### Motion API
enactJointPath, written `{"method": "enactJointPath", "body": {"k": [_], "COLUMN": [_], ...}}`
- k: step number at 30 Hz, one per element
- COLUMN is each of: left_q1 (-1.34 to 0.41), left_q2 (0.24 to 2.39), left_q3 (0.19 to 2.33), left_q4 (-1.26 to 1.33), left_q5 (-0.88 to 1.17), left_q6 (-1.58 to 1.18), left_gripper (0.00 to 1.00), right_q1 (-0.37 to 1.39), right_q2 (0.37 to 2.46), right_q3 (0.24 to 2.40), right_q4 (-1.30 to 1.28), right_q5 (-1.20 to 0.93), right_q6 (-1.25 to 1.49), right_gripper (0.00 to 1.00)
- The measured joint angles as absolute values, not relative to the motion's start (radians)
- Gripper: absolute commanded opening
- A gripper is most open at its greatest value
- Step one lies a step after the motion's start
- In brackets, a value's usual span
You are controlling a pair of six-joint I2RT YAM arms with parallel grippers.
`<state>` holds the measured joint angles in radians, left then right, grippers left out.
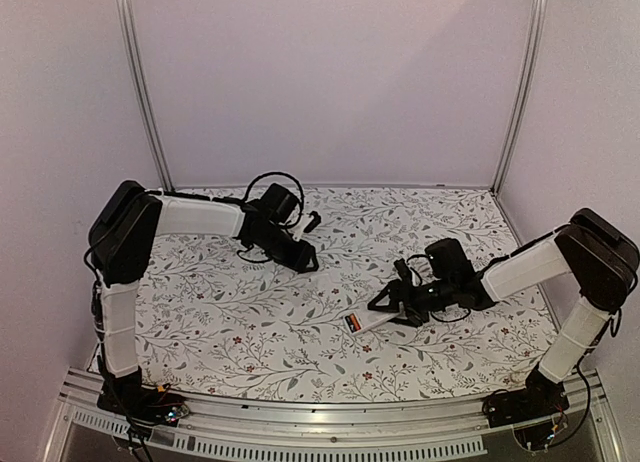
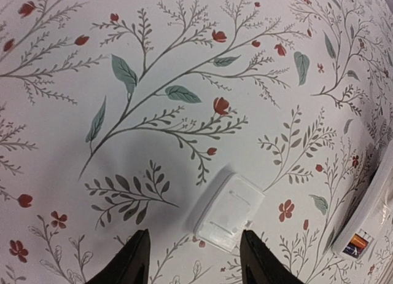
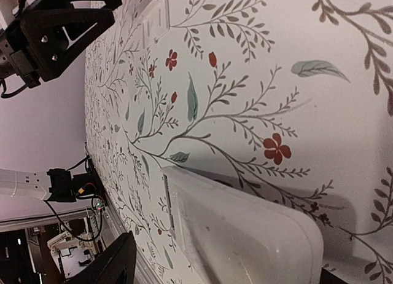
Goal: Load the batteries into the remote control
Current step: Place the remote control without the battery cover at the center of the board, then pick up the battery cover from the center of the board.
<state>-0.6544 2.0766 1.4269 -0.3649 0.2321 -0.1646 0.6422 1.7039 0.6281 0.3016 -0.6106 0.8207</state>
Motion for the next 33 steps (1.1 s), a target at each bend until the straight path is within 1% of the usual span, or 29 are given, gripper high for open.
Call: {"method": "enactJointPath", "body": {"k": [4, 7, 13, 15, 19, 23, 30, 33], "left_q1": [-0.654, -0.654, -0.654, -0.654, -0.654, -0.654, -0.654, -0.654], "left_q2": [2.102, 2.120, 2.143, 2.143, 2.143, 2.144, 2.149, 2.168], "left_q3": [1.460, 1.479, 1.492, 1.492, 1.492, 1.494, 1.511, 1.536], "left_q4": [-0.371, -0.373, -0.383, -0.384, -0.383, -0.390, -0.416, -0.433], "left_q5": [0.247, 0.260, 0.286, 0.289, 0.292, 0.290, 0.307, 0.322], "left_q6": [-0.149, -0.140, -0.130, -0.130, -0.123, -0.102, -0.056, -0.036], "left_gripper": [0.50, 0.49, 0.48, 0.48, 0.47, 0.39, 0.26, 0.24], "right_q1": [0.643, 0.648, 0.675, 0.681, 0.683, 0.682, 0.657, 0.635], "right_q2": [1.661, 1.643, 1.599, 1.557, 1.456, 1.404, 1.348, 1.293], "right_q3": [0.595, 0.580, 0.577, 0.575, 0.575, 0.578, 0.578, 0.577], "right_q4": [0.264, 0.249, 0.171, 0.103, -0.072, -0.183, -0.299, -0.352], "right_q5": [-0.612, -0.616, -0.614, -0.587, -0.479, -0.398, -0.362, -0.358], "right_q6": [0.807, 0.798, 0.761, 0.737, 0.689, 0.645, 0.596, 0.574], "right_gripper": [0.73, 0.77, 0.89, 0.98, 0.99, 0.99, 0.99, 0.98]}}
